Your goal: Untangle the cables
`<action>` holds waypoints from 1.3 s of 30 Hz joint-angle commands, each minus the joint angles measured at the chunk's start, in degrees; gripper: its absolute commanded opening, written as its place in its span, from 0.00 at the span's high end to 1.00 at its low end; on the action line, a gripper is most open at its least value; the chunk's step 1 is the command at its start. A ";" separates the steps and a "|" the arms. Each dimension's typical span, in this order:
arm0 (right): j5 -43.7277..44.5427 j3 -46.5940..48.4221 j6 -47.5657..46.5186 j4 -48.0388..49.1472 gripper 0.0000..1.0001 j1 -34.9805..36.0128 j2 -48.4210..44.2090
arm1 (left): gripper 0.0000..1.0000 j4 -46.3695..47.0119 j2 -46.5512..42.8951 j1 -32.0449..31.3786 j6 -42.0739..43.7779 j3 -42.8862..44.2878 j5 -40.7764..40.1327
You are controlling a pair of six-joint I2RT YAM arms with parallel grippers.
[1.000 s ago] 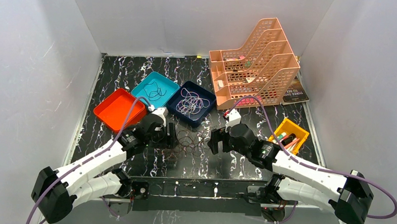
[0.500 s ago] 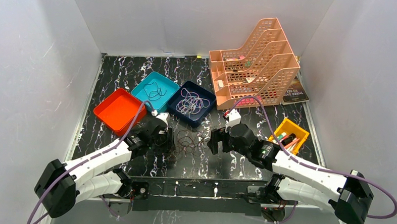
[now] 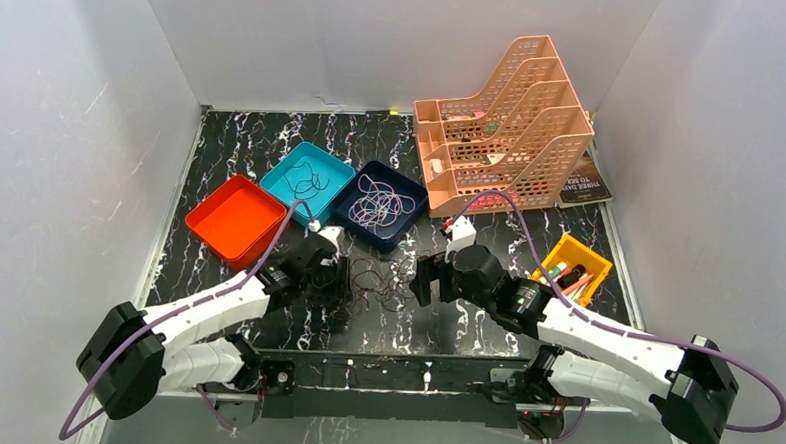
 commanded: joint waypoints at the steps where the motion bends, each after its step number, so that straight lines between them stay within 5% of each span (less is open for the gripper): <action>1: -0.49 0.00 0.13 3.21 0.02 0.09 -0.01 | 0.54 0.42 -0.86 -0.42 1.22 -1.08 1.81; 15: -1.47 0.05 0.22 4.23 0.02 0.07 1.32 | 0.49 -9.52 -3.65 -0.77 1.87 3.04 1.02; 29: -1.03 -0.48 0.40 4.20 0.02 0.09 1.07 | 0.48 -4.80 2.97 -2.41 2.70 3.46 1.88; 33: -0.57 -0.43 0.40 3.72 0.02 0.09 0.51 | 0.57 -4.43 4.01 -2.52 2.96 3.52 1.18; 39: -0.26 -0.36 0.47 3.61 0.02 0.09 0.18 | 0.84 -5.36 2.06 -2.48 2.58 3.93 0.11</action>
